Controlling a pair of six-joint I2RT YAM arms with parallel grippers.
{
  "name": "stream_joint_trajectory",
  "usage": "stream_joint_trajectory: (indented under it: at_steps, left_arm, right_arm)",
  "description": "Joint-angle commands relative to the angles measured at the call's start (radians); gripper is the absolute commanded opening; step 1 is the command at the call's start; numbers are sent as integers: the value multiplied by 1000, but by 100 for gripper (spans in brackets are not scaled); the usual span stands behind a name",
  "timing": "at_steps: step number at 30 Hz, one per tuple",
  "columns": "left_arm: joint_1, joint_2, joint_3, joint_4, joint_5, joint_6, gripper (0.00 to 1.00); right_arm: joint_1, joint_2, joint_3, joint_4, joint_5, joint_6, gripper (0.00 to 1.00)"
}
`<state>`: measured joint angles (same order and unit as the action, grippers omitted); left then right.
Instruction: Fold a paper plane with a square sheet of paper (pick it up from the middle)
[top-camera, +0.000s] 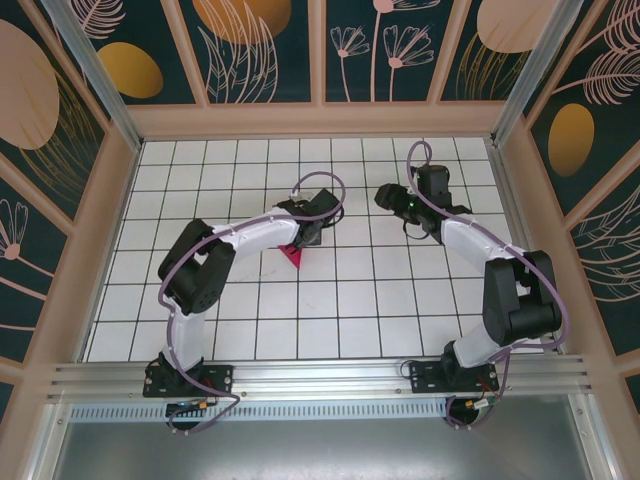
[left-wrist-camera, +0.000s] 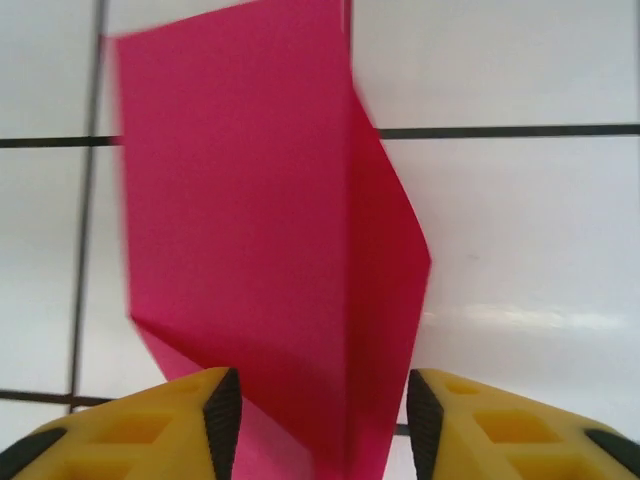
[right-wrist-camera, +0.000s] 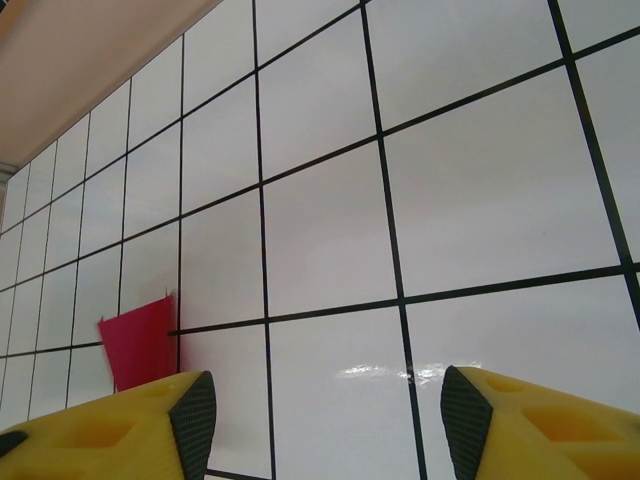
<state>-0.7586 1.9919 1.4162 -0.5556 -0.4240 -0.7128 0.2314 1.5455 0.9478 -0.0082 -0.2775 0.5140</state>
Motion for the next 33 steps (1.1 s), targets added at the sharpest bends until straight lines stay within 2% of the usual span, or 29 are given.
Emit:
stream_joint_trajectory:
  at_steps: [1, 4, 7, 9, 12, 15, 21, 28, 33]
  left_arm:
    - [38, -107, -66, 143, 129, 32, 60]
    - [101, -198, -156, 223, 205, 24, 69]
    - [174, -315, -260, 306, 243, 12, 82]
    - [223, -378, -320, 334, 227, 3, 90]
    - [287, -444, -385, 336, 179, 1, 96]
    - [349, -492, -436, 341, 171, -4, 97]
    - [445, -548, -513, 352, 203, 4, 98]
    - [473, -559, -552, 381, 258, 21, 99]
    - [474, -549, -553, 407, 295, 41, 99]
  right_arm:
    - [5, 31, -2, 0, -6, 4, 61]
    - [59, 47, 16, -11, -6, 0, 60]
    - [175, 75, 59, -39, 35, -8, 58]
    - [275, 114, 105, -58, 63, 2, 54]
    - [407, 198, 187, -82, 87, 22, 45]
    - [493, 296, 272, -91, 70, 44, 39]
    - [553, 475, 431, -156, 51, 46, 36]
    - [560, 592, 547, -274, 26, -9, 35]
    - [530, 603, 522, -381, -83, -189, 35]
